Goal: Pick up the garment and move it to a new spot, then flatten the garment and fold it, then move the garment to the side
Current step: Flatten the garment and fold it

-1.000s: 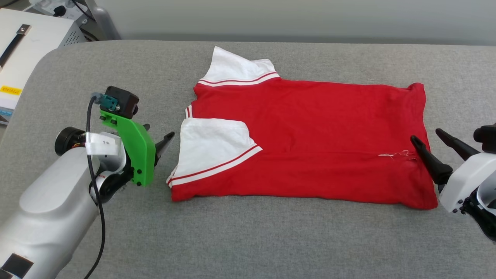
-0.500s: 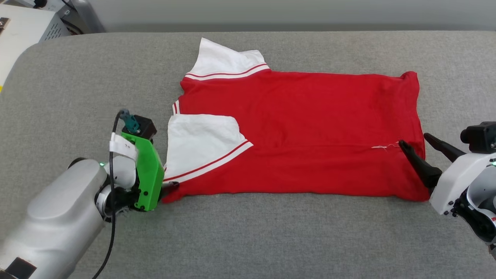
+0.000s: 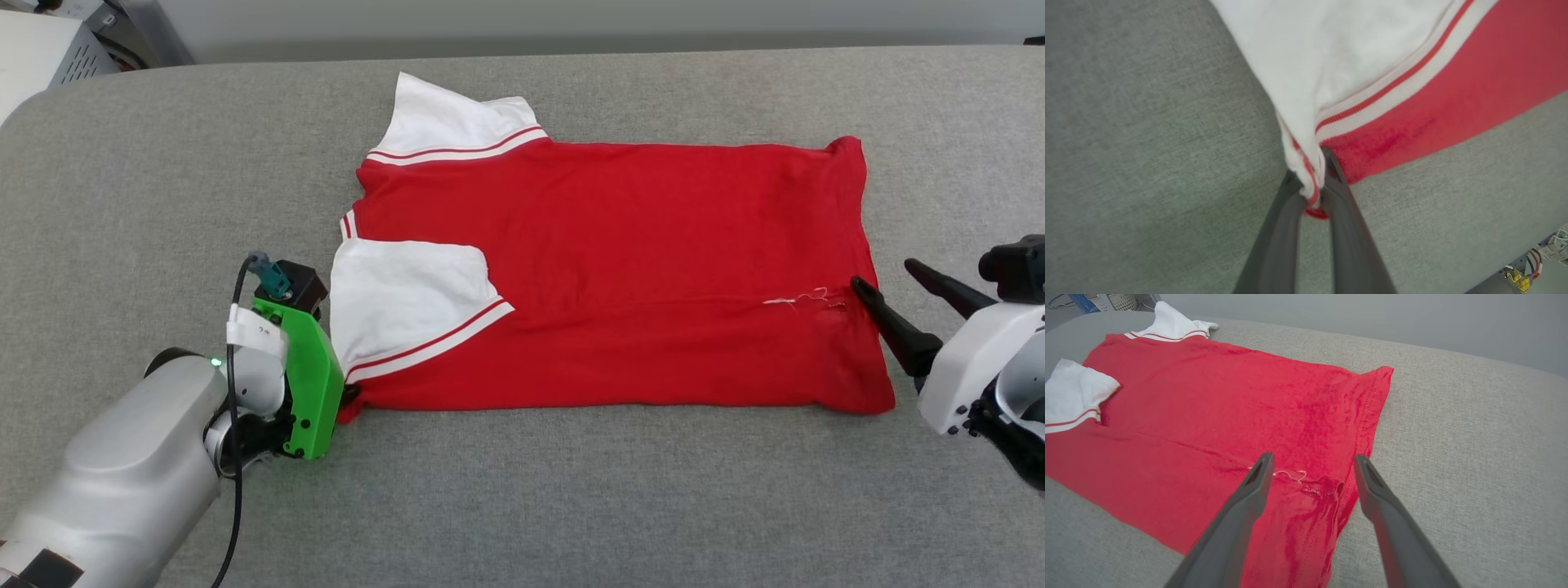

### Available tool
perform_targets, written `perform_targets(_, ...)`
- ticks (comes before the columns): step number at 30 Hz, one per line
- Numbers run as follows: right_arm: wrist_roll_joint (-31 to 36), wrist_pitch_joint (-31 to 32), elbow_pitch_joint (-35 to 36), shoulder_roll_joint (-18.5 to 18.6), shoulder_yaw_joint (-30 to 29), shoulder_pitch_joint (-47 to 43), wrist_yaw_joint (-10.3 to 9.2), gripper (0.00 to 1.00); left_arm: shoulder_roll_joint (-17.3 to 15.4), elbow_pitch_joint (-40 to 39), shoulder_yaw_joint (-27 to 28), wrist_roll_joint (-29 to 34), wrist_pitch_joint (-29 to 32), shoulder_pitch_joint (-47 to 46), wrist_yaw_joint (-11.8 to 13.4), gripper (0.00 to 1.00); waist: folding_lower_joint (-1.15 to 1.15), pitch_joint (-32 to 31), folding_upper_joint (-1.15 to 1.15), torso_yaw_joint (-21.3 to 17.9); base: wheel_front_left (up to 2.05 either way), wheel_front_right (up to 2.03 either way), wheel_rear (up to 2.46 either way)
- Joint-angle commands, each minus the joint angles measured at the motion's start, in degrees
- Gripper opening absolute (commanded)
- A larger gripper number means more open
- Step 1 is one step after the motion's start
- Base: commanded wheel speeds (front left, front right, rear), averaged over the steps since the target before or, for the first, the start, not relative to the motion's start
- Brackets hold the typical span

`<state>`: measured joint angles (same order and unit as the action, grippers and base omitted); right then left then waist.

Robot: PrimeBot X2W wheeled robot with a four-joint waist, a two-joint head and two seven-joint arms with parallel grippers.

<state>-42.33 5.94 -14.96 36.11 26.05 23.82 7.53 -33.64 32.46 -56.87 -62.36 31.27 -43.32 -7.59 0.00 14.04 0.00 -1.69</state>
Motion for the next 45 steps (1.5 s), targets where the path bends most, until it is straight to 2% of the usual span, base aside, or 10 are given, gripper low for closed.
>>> perform_targets(1, 0.6, 0.7, 0.6, 0.8, -0.5, 1.3, -0.04, 1.00, 0.6, 0.2, -0.7, -0.1, -1.2, 1.8, 0.1, 0.00, 0.00, -0.5, 0.00, 0.2, 0.00, 0.00, 0.00)
perform_targets(5, 0.4, 6.6, 2.5, 3.8, -0.5, 2.2, -0.04, 1.00, -0.8, -2.7, -0.6, 0.1, -4.9, 0.9, 0.1, 0.00, 0.00, -1.5, 0.00, 0.7, 0.00, 0.00, 0.00)
perform_targets(11, -1.3, 24.6, 4.1, 8.9, 0.8, 2.8, -0.04, 1.00, -3.0, -8.9, -1.7, 1.6, -8.1, 0.4, 0.1, 0.00, 0.00, -1.7, 0.00, 1.7, 0.00, 0.00, 0.00)
perform_targets(13, -1.6, 27.2, 3.6, 8.6, 1.3, 2.8, -0.04, 1.00, -3.2, -9.8, -1.8, 2.0, -8.4, 0.3, 0.3, 0.00, 0.00, -1.3, 0.00, 1.9, 0.00, 0.00, 0.00)
perform_targets(28, -0.7, 28.1, -9.3, 0.4, 6.7, 0.7, -0.04, 1.00, -2.9, -11.0, -2.3, 3.2, -10.7, 1.4, 1.5, 0.00, 0.00, 1.8, 0.00, 3.5, 0.00, 0.00, 0.00)
perform_targets(29, -0.8, 27.8, -9.9, 0.3, 7.1, 0.5, -0.04, 0.49, -2.8, -10.7, -2.3, 3.1, -11.0, 1.7, 1.4, 0.00, 0.00, 1.6, 0.00, 3.5, 0.00, 0.00, 0.00)
perform_targets(30, -0.9, 27.2, -10.3, 0.2, 7.3, 0.5, -0.04, 0.14, -2.7, -10.5, -2.3, 3.0, -11.2, 2.0, 1.4, 0.00, 0.00, 1.4, 0.00, 3.4, 0.00, 0.00, 0.00)
perform_targets(31, -0.9, 26.3, -10.4, 0.2, 7.5, 0.6, -0.04, 0.00, -2.7, -10.2, -2.3, 2.8, -11.5, 2.4, 1.4, 0.00, 0.00, 1.1, 0.00, 3.3, 0.00, 0.00, 0.00)
perform_targets(38, -2.2, 20.1, -8.1, 1.7, 7.5, 0.8, -0.04, 0.00, -3.7, -10.2, -2.1, 1.7, -13.8, 5.4, 1.2, 0.00, 0.00, -2.4, 0.00, 2.4, 0.00, 0.00, 0.00)
perform_targets(45, -4.4, 17.7, -1.2, 5.5, 5.3, -3.6, -0.04, 0.00, -7.9, -16.4, -1.3, 0.4, -14.4, 8.8, 3.3, 0.00, 0.00, -5.8, 0.00, 2.5, 0.00, 0.00, 0.00)
